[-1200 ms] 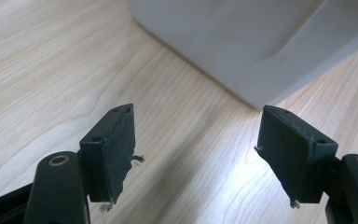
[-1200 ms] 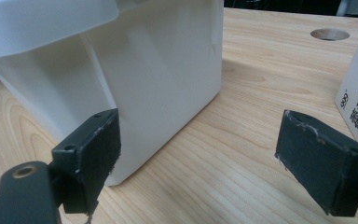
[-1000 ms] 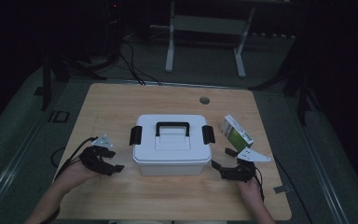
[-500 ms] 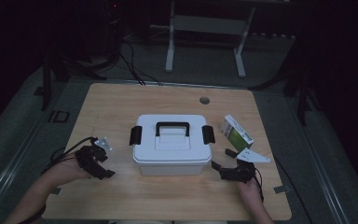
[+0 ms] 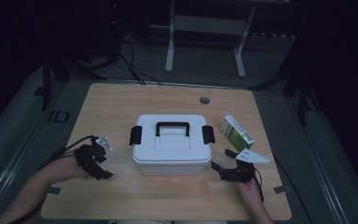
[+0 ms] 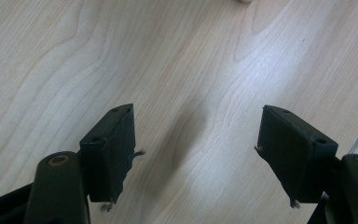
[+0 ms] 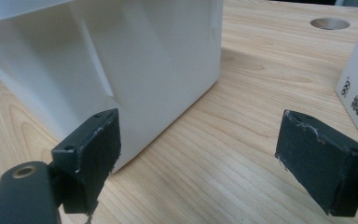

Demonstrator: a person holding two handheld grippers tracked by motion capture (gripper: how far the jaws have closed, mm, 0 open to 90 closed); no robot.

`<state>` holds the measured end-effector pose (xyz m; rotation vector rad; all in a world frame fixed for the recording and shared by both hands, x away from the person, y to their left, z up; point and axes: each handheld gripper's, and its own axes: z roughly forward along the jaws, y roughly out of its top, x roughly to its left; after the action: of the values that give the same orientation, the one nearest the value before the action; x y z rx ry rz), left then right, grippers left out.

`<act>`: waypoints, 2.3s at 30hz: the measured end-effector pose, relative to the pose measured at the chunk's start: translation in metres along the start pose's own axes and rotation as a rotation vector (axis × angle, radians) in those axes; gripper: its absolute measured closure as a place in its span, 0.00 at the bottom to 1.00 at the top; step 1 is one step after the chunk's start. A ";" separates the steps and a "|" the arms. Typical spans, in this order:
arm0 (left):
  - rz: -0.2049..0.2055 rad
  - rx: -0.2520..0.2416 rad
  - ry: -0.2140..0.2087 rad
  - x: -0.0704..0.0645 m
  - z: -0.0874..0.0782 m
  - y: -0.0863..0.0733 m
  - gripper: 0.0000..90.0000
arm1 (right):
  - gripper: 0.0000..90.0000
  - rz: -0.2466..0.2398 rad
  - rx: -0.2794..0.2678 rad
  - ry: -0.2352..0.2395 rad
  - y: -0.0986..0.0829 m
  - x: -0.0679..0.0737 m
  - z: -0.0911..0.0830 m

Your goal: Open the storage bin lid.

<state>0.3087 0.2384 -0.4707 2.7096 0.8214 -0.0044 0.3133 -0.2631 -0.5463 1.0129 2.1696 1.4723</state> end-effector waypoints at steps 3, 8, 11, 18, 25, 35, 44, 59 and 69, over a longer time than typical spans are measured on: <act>0.016 0.017 0.008 -0.002 -0.007 0.002 0.31 | 0.15 0.006 -0.004 0.000 0.000 0.000 0.000; 0.027 0.027 0.001 -0.003 -0.018 0.005 0.31 | 0.15 0.010 0.001 -0.006 -0.002 -0.001 0.000; 0.043 0.037 0.004 -0.005 -0.026 0.008 0.31 | 0.15 0.004 0.002 -0.006 -0.002 0.000 0.000; 0.056 0.068 0.040 -0.007 -0.048 0.020 0.31 | 0.15 0.014 0.007 -0.009 -0.002 -0.002 0.000; 0.091 0.069 0.017 -0.010 -0.059 0.037 0.31 | 0.15 0.020 0.006 -0.008 -0.003 -0.002 0.000; 0.139 0.084 0.012 -0.015 -0.068 0.063 0.31 | 0.15 0.027 0.004 -0.002 -0.003 -0.003 0.000; 0.177 0.093 0.010 -0.017 -0.071 0.088 0.31 | 0.15 0.022 0.008 0.006 -0.003 -0.002 0.000; 0.229 0.078 0.016 -0.016 -0.081 0.128 0.31 | 0.15 0.025 0.010 0.013 -0.004 -0.003 0.000; 0.254 0.084 0.029 -0.015 -0.080 0.154 0.31 | 0.15 0.026 0.011 0.016 -0.004 -0.003 0.000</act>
<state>0.3730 0.1326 -0.3482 2.8806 0.4894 0.0578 0.3141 -0.2664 -0.5504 1.0405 2.1856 1.4867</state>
